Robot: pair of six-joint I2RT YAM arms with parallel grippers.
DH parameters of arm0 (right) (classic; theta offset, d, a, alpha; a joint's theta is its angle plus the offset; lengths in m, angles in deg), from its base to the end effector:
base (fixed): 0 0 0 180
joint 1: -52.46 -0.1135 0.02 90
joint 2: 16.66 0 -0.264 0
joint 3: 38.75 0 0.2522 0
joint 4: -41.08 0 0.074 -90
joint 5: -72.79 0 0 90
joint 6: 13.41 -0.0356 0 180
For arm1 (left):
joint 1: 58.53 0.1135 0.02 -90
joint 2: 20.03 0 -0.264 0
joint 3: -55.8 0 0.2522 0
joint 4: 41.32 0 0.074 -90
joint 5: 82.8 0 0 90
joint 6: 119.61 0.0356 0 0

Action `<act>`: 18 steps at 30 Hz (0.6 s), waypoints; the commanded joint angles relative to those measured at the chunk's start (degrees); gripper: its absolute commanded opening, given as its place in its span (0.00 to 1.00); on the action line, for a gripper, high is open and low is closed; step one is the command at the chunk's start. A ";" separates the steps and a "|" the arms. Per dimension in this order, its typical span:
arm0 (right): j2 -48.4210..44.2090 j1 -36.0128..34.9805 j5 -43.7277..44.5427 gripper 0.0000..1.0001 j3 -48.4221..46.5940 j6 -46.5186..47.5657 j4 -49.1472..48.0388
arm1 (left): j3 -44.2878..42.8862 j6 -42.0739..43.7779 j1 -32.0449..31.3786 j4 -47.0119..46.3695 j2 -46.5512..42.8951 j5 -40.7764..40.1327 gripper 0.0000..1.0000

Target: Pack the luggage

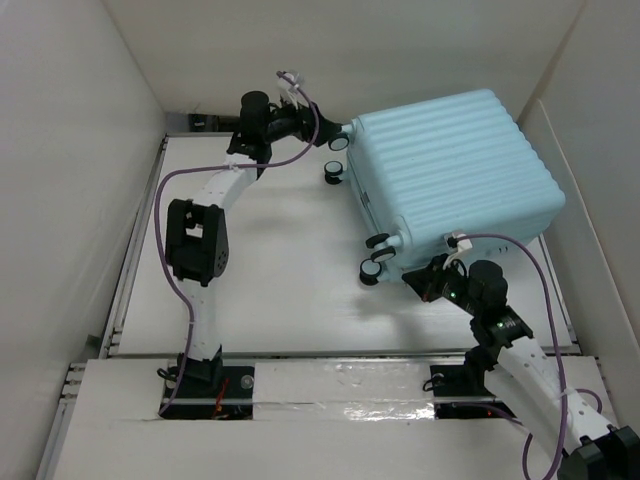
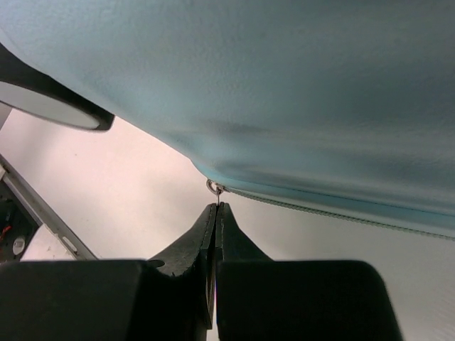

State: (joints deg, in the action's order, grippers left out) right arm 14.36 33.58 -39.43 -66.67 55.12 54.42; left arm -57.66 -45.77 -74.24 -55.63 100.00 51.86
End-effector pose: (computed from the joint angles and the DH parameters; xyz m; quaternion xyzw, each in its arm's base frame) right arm 0.1358 0.0607 0.2056 -0.0976 0.7883 0.3475 0.4982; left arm 0.4756 -0.1598 0.3266 0.2838 0.6096 -0.4316 0.6014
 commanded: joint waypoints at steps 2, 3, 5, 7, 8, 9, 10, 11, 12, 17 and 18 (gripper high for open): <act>0.00 -0.81 0.69 0.00 -0.96 -0.23 -0.28 | -9.18 15.78 -0.38 16.96 3.28 -3.88 0.99; 0.17 -0.81 0.51 0.00 -1.05 -0.06 -0.45 | -12.24 17.73 -0.38 18.83 4.07 -3.71 0.99; 0.26 -0.81 0.33 0.00 -1.23 0.20 -0.54 | -15.33 21.85 -0.38 24.43 6.61 -3.44 0.99; 0.26 -0.81 0.07 0.00 -1.32 0.38 -0.63 | -19.99 25.02 -1.08 27.97 9.16 -4.14 0.99; 0.35 -1.34 -0.19 0.00 -1.40 0.47 -0.80 | -21.05 26.52 -1.08 30.95 9.95 -4.84 0.99; 0.35 -1.34 -0.28 0.00 -1.32 0.56 -0.89 | -22.63 29.49 -1.69 32.02 10.48 -4.94 0.99; 0.61 -1.34 -0.37 0.00 -1.32 0.56 -0.98 | -23.08 30.83 -2.57 32.90 11.19 -5.11 0.99; 0.88 -1.34 -0.54 0.00 -1.32 0.64 -1.24 | -23.34 31.97 -3.10 33.69 11.37 -5.72 0.99; 1.14 -1.34 -0.63 0.00 -1.32 0.73 -1.33 | -23.43 32.85 -3.10 33.70 11.46 -6.08 0.99; 2.02 -1.34 -0.72 0.00 -1.40 1.00 -1.51 | -24.84 31.55 -4.42 30.03 12.77 -3.98 0.99; 2.02 -1.86 -0.63 0.00 -1.40 1.00 -1.51 | -25.19 30.15 -4.42 28.88 13.04 -3.80 0.99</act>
State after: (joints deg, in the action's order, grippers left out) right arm 15.68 32.82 -39.30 -66.69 55.77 53.89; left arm -78.55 -16.22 -78.17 -23.41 114.14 46.16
